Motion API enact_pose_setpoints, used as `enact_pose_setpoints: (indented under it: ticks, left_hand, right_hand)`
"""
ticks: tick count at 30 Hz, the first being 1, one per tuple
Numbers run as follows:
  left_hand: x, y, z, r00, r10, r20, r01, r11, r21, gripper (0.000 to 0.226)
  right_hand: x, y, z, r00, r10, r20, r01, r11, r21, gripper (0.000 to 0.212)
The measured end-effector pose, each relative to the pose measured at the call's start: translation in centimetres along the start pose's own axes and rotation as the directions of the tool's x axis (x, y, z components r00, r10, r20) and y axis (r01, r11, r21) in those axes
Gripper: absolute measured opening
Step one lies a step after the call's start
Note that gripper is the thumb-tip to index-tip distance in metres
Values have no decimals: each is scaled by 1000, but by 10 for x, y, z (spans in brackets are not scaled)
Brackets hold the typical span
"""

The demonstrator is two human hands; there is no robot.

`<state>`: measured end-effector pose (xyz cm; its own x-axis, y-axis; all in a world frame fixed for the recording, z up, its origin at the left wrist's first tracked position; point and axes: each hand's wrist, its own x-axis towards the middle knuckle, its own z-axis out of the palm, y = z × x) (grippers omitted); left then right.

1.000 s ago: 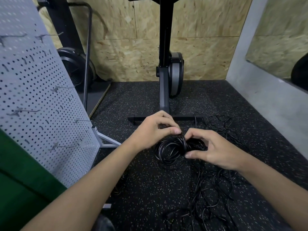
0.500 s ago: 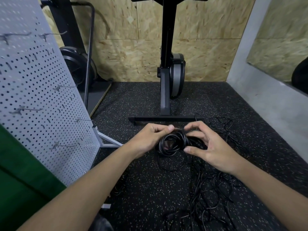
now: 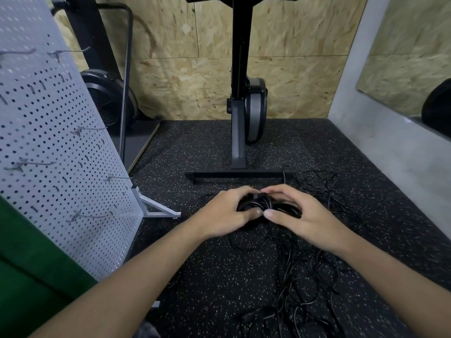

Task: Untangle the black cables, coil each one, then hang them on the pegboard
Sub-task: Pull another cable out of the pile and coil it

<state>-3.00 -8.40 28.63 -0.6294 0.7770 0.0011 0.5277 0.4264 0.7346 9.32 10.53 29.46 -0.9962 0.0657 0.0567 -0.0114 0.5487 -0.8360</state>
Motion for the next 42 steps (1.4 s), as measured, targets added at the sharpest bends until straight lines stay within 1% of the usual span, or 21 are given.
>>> enact_pose_setpoints:
  ticks: [4,6,8,10,12,13,15,16,17,19,22,24,25,28,30,32,34,36,38,40,42]
  left_hand:
    - [0,0,5,996,59,-61,-58,998,28,43]
    - [1,1,7,992,89,-90,-84,995,54,47]
    - [2,0,7,987,103,-126,-98,994,49,54]
    - [3,1,7,985,91,-147,-91,996,12,62]
    - [3,3,10,981,25,-192,-31,999,-28,67]
    - [4,4,10,973,-27,-228,18,999,-41,63]
    - [6,5,10,951,-130,-279,108,990,-93,34]
    - [6,5,9,949,-174,-265,131,977,-171,20]
    - [7,3,8,952,-212,-221,147,949,-277,15]
    - [6,0,3,958,-274,-89,210,874,-439,20]
    - [1,-2,-7,954,-288,84,283,770,-573,24]
    - [-1,-4,-13,945,-283,163,316,672,-670,27]
    - [-1,-5,-14,941,-288,179,327,629,-705,27]
    - [1,-8,-13,921,-348,173,354,566,-744,26]
    - [3,-7,-11,909,-387,158,366,556,-746,25]
    - [4,-4,-10,900,-412,140,367,543,-756,20]
    - [4,-2,-9,890,-437,131,360,494,-792,14]
    - [5,-3,-8,880,-458,123,343,435,-833,9]
    - [7,-3,-8,883,-456,111,316,403,-859,7]
    - [8,-4,-9,900,-423,108,298,414,-860,8]
    - [6,-4,-10,923,-363,129,292,440,-849,17]
  right_hand:
    - [3,1,1,998,32,-46,-35,996,-77,26]
    - [4,3,1,998,28,-62,-35,994,-105,30]
    - [4,5,3,997,26,-71,-33,995,-96,35]
    - [5,6,5,994,10,-111,-17,998,-65,33]
    - [5,6,8,979,-14,-203,2,998,-61,27]
    - [6,5,10,967,-30,-254,10,997,-79,25]
    - [6,4,11,946,-60,-319,25,993,-113,24]
    - [6,3,12,941,-70,-332,33,993,-117,25]
    - [6,2,13,939,-77,-335,41,993,-113,25]
    - [7,0,16,939,-98,-329,69,993,-98,25]
    - [6,2,20,940,-136,-314,120,990,-68,26]
    - [6,3,20,935,-153,-321,149,988,-38,27]
    - [7,3,20,932,-164,-324,162,986,-33,28]
    - [8,4,21,927,-201,-318,194,979,-55,29]
    - [9,6,21,915,-266,-302,228,961,-155,27]
    - [11,9,21,902,-343,-262,268,921,-281,25]
    - [12,11,20,896,-389,-215,289,877,-385,26]
    - [12,12,20,893,-413,-180,297,840,-453,28]
    - [12,13,19,888,-431,-157,309,815,-490,30]
    - [11,12,19,890,-440,-124,314,786,-532,33]
    - [12,12,19,896,-431,-104,297,757,-582,35]
